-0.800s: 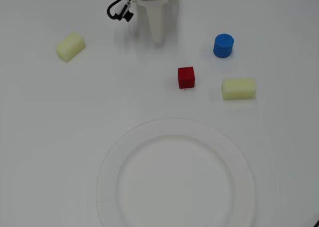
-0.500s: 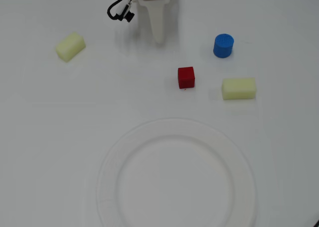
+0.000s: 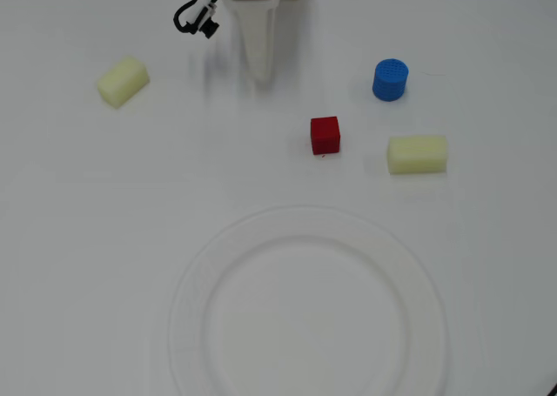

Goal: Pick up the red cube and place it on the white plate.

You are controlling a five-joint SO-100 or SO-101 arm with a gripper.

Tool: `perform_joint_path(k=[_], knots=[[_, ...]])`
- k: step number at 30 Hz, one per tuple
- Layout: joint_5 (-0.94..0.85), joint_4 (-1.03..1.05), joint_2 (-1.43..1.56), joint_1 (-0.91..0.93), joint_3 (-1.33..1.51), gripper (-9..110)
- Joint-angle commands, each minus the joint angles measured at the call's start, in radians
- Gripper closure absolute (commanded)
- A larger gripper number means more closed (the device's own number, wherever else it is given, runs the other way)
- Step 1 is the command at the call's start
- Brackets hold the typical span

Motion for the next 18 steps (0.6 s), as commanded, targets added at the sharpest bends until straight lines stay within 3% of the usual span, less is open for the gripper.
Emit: perform_joint_path(k=[1, 5, 10, 18], knots=[[0.041, -0.055, -0.370, 0.006, -0.270, 102], [0.064, -0.012, -0.762, -0.012, -0.624, 101], [0.037, 0.089, -1.006, -0.163, -0.900, 101], [0.005, 0.083, -1.147, -0.334, -0.928, 80]])
